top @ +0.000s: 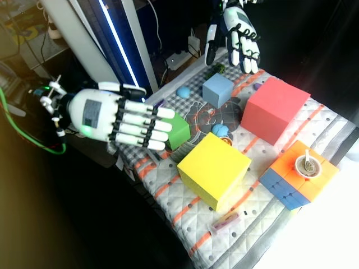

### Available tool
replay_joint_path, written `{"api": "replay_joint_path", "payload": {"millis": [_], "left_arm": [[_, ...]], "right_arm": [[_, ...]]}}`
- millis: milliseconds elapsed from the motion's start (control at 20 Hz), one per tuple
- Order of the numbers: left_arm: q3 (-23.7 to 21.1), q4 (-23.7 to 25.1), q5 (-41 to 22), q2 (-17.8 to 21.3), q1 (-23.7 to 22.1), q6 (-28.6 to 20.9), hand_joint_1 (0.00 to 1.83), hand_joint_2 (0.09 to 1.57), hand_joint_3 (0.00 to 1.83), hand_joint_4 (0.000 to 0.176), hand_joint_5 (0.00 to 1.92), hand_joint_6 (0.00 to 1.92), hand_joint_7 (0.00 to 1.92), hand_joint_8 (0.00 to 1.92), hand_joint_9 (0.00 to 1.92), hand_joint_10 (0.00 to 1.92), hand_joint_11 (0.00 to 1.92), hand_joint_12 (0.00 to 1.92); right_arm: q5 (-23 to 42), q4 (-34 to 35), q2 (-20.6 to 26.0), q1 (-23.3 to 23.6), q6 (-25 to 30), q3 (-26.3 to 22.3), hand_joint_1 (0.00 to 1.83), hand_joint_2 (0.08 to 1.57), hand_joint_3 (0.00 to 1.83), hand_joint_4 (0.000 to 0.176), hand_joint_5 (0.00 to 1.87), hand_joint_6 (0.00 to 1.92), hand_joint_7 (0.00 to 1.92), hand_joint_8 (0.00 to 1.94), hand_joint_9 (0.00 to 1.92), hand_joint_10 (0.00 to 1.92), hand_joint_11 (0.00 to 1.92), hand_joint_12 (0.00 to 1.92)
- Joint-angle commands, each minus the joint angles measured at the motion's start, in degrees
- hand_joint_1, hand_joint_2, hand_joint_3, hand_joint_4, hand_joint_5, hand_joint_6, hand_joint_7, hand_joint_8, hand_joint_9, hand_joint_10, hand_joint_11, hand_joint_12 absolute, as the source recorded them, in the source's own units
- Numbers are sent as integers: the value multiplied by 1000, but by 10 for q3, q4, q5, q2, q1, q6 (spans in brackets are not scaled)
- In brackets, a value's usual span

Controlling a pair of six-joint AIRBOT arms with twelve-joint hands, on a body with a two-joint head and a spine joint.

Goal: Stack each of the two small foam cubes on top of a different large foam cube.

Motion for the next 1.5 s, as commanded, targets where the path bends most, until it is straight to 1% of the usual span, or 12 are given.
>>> {"api": "replay_joint_path", "payload": {"millis": [0, 300, 650, 700, 850, 900, 1000, 1150, 1200, 1250, 1300, 1450], "left_arm": [[2, 14, -66, 0, -5, -4, 468, 1081, 46, 70, 0, 0, 0, 0, 0, 0, 0, 0], [10, 5, -43, -11, -9, -4, 401, 1117, 40, 98, 0, 0, 0, 0, 0, 0, 0, 0], [25, -15, -2, -31, -11, -4, 396, 1124, 32, 100, 0, 0, 0, 0, 0, 0, 0, 0], [29, -20, 5, -35, -12, -4, 675, 1083, 4, 58, 0, 0, 1, 0, 3, 3, 0, 184], [41, -27, 30, -48, -18, -4, 804, 1038, 0, 64, 0, 0, 10, 2, 6, 4, 0, 284], [44, -29, 37, -52, -19, -4, 869, 1036, 0, 95, 0, 0, 3, 0, 0, 0, 0, 80], [50, -35, 53, -61, -20, -4, 896, 1047, 3, 105, 0, 0, 0, 0, 0, 0, 0, 2], [63, -41, 77, -75, -27, -4, 979, 1051, 4, 80, 3, 1, 41, 13, 25, 10, 14, 6], [69, -42, 86, -82, -31, -4, 950, 1106, 0, 62, 65, 0, 116, 2, 97, 44, 2, 488], [71, -42, 88, -86, -33, -4, 950, 1106, 0, 62, 65, 0, 116, 2, 97, 44, 2, 488], [74, -42, 91, -92, -38, -4, 942, 1139, 0, 51, 175, 31, 217, 28, 196, 114, 0, 1198], [81, -42, 101, -103, -46, -4, 938, 1143, 1, 45, 220, 16, 256, 7, 36, 567, 0, 1430]], "right_arm": [[69, 0, 1, 5, 3, 3, 647, 1013, 82, 0, 0, 0, 0, 0, 0, 0, 0, 0], [34, 3, -13, 15, 3, 15, 615, 1064, 34, 0, 0, 0, 0, 0, 0, 0, 0, 0], [-39, -1, -45, 50, 3, 41, 605, 1067, 29, 0, 0, 0, 0, 0, 0, 0, 0, 0], [-52, -5, -51, 58, 3, 46, 610, 1072, 0, 0, 0, 0, 0, 0, 24, 3, 2, 361], [-85, -11, -70, 80, 3, 61, 616, 1042, 0, 0, 0, 0, 0, 0, 23, 2, 0, 509], [-93, -12, -74, 83, 3, 64, 626, 1028, 0, 0, 0, 0, 0, 0, 18, 1, 0, 588], [-108, -13, -83, 89, 3, 70, 604, 1022, 0, 0, 0, 0, 0, 0, 21, 3, 0, 485], [-127, -15, -92, 96, 3, 77, 626, 1018, 0, 0, 0, 0, 0, 0, 28, 7, 0, 482], [-133, -15, -95, 97, 3, 80, 649, 1021, 0, 0, 0, 0, 0, 0, 60, 22, 0, 709], [-136, -15, -97, 98, 3, 81, 649, 1021, 0, 0, 0, 0, 0, 0, 60, 22, 0, 709], [-143, -16, -101, 101, 3, 85, 705, 1026, 1, 0, 14, 5, 55, 12, 111, 52, 0, 971], [-159, -16, -114, 108, 3, 95, 736, 1035, 2, 0, 32, 8, 89, 8, 117, 75, 0, 1017]]}}
